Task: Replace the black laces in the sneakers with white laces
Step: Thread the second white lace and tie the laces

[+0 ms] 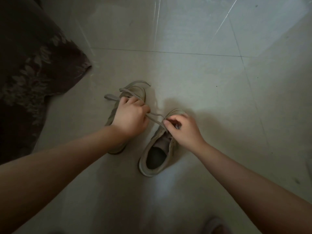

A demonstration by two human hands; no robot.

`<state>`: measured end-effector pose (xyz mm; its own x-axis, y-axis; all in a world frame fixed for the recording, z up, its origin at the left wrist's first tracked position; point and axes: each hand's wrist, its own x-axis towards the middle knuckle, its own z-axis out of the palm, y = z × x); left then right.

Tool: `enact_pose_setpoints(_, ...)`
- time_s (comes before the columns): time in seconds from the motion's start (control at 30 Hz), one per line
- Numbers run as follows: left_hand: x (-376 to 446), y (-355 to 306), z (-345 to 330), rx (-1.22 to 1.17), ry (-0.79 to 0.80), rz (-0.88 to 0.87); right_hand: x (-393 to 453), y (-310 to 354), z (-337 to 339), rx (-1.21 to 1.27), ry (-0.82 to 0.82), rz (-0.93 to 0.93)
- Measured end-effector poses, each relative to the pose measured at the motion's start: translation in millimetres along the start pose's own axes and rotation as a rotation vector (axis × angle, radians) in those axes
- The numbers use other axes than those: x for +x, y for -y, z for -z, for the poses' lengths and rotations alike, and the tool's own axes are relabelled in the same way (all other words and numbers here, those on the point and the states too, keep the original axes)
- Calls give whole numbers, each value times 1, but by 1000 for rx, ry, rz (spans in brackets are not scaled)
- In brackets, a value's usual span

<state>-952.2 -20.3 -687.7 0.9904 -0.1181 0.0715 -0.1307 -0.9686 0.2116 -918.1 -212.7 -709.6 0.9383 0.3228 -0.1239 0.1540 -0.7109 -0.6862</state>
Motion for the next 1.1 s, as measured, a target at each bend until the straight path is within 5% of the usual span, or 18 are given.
enact_pose_setpoints(0.13,10,-17,5,-180,101,78,17,8,-2,-164,114,-57)
enact_pose_setpoints(0.33,36,-34,16,-775,285,436,18,39,26,359,169,-241)
enact_pose_setpoints(0.57,71,-45,41,-1563,138,729,11,47,42,331,319,-121)
enact_pose_setpoints(0.67,69,-48,46,-1194,170,517,10,37,42,377,158,-151)
enact_pose_setpoints(0.73,62,-49,52,-831,349,246,12,29,49,220,-16,2)
enact_pose_setpoints(0.83,53,-54,62,-778,547,73,14,27,58,41,42,174)
enact_pose_setpoints(1.0,65,-36,50,-671,119,459,8,23,54,175,114,16)
enact_pose_setpoints(1.1,51,-24,32,-186,-36,243,6,14,53,239,147,-21)
